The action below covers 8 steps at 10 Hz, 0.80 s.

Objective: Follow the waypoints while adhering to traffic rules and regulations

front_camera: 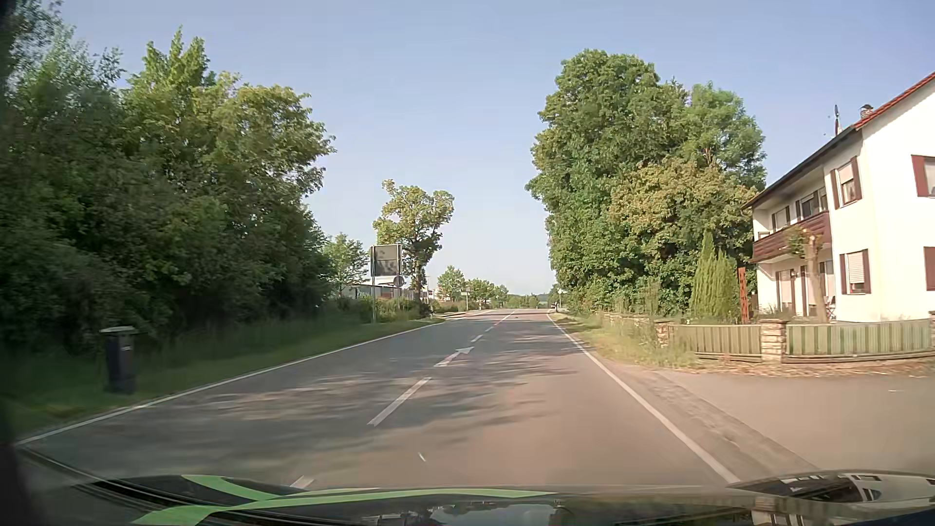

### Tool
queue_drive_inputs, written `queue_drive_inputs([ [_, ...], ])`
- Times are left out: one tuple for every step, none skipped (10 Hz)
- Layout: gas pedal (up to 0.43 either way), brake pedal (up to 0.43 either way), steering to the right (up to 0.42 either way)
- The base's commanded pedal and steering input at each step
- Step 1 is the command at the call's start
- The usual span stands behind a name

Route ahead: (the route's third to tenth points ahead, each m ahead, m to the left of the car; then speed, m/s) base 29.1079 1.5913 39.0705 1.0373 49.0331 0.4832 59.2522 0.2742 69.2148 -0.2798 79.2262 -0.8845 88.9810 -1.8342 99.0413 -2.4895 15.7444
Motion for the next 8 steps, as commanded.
queue_drive_inputs([
  [0.079,0.000,-0.001],
  [0.079,0.000,0.003],
  [0.087,0.000,0.008],
  [0.087,0.000,0.010],
  [0.098,0.000,0.010],
  [0.098,0.000,0.010],
  [0.098,0.000,0.010],
  [0.098,0.000,0.010],
])
